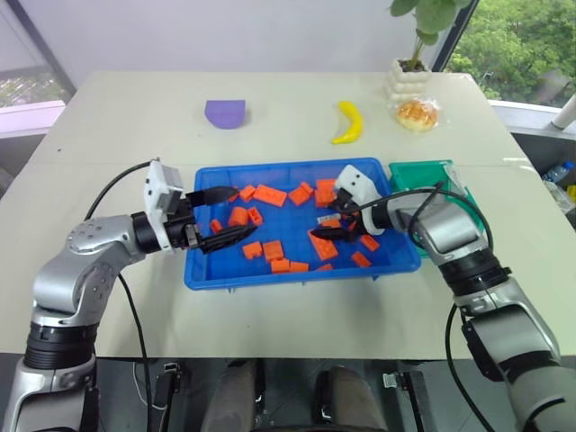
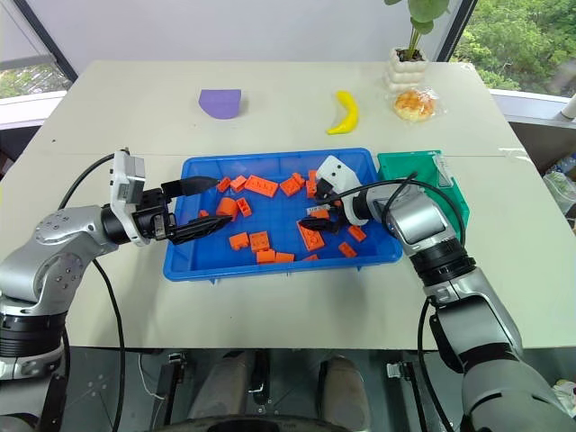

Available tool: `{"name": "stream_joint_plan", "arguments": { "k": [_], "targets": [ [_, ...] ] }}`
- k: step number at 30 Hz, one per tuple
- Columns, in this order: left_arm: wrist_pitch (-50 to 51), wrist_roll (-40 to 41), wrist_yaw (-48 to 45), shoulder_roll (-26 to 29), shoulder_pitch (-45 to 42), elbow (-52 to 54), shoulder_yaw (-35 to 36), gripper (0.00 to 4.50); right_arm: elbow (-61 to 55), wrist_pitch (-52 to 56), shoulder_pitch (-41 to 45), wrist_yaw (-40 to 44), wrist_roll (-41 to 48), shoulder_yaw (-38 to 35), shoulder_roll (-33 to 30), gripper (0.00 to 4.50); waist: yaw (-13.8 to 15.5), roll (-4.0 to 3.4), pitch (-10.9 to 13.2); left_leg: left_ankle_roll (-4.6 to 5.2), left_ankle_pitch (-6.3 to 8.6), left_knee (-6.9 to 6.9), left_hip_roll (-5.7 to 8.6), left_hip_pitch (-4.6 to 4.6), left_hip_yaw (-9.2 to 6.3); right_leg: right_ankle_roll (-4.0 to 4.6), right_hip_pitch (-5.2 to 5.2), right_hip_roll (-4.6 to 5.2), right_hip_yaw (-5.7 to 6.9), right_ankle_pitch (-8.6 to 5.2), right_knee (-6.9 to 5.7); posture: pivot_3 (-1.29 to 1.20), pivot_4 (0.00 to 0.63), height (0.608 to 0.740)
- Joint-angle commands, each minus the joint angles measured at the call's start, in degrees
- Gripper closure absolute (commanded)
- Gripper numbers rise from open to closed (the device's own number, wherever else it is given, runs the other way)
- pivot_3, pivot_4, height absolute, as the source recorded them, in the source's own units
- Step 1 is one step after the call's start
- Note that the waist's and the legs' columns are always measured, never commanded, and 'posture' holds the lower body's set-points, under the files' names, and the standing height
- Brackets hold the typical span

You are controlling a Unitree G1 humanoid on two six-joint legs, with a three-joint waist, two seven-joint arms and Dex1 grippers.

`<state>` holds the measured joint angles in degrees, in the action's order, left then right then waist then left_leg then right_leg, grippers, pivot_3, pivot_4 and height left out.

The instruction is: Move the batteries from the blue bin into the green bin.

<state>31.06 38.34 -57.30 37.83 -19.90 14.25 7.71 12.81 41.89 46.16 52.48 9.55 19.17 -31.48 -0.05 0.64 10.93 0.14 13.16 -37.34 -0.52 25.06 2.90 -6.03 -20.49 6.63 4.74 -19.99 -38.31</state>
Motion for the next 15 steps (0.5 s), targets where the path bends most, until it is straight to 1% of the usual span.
{"name": "stream_joint_plan", "arguments": {
  "k": [1, 3, 6, 9, 12, 15],
  "targets": [
    [-0.28, 1.25, 0.22, -0.21, -0.07, 2.07, 0.72, 0.0, 1.02, -3.05, 2.23, 1.29, -2.89, 1.22, -0.39, 0.05, -0.24, 0.0, 0.0, 0.0, 0.0, 0.0, 0.0, 0.0, 0.0, 0.0, 0.0, 0.0, 0.0, 0.0, 0.0, 0.0, 0.15, 0.739],
    [-0.25, 1.25, 0.29, -0.35, -0.07, 2.16, 0.6, 0.0, 1.31, -3.53, 2.46, 1.91, -2.97, 1.06, -0.11, 0.05, -0.53, 0.0, 0.0, 0.0, 0.0, 0.0, 0.0, 0.0, -0.01, 0.0, 0.0, 0.0, 0.0, 0.0, 0.0, 0.0, 0.15, 0.739],
    [-0.2, 1.32, 0.46, -0.38, 0.05, 2.35, 0.52, 0.0, 0.58, 2.96, 4.49, 1.32, 3.05, -5.26, 3.31, 0.05, -0.66, 0.0, 0.0, -0.01, 0.0, 0.02, -0.02, 0.0, -0.02, 0.0, -0.01, -0.03, 0.0, 0.0, -0.02, 0.0, 0.15, 0.739],
    [-0.01, 1.58, 0.79, -0.26, 0.34, 2.66, 0.81, 0.0, -0.39, 9.01, 6.51, 0.45, 7.78, -11.13, 5.0, 0.05, -0.74, -0.02, 0.01, -0.02, -0.01, 0.05, -0.05, 0.0, 0.0, 0.0, -0.03, -0.06, 0.0, 0.0, -0.02, 0.0, 0.15, 0.739],
    [0.03, 1.7, 0.91, -0.18, 0.49, 2.73, 0.9, 0.0, -0.39, 11.01, 7.36, -0.3, 9.14, -12.78, 5.35, 0.05, -0.61, -0.01, 0.01, -0.02, -0.01, 0.04, -0.05, 0.0, -0.01, 0.0, -0.02, -0.05, 0.0, 0.0, -0.02, 0.0, 0.15, 0.739],
    [-0.04, 1.77, 1.09, -0.26, 0.33, 2.62, 0.72, 0.0, -0.24, 9.57, 6.74, -0.14, 7.37, -10.85, 4.43, 0.05, -0.52, 0.01, 0.0, -0.02, -0.01, 0.04, -0.02, 0.0, -0.03, 0.0, 0.01, -0.03, 0.0, 0.0, -0.01, 0.0, 0.15, 0.739]
  ]
}}
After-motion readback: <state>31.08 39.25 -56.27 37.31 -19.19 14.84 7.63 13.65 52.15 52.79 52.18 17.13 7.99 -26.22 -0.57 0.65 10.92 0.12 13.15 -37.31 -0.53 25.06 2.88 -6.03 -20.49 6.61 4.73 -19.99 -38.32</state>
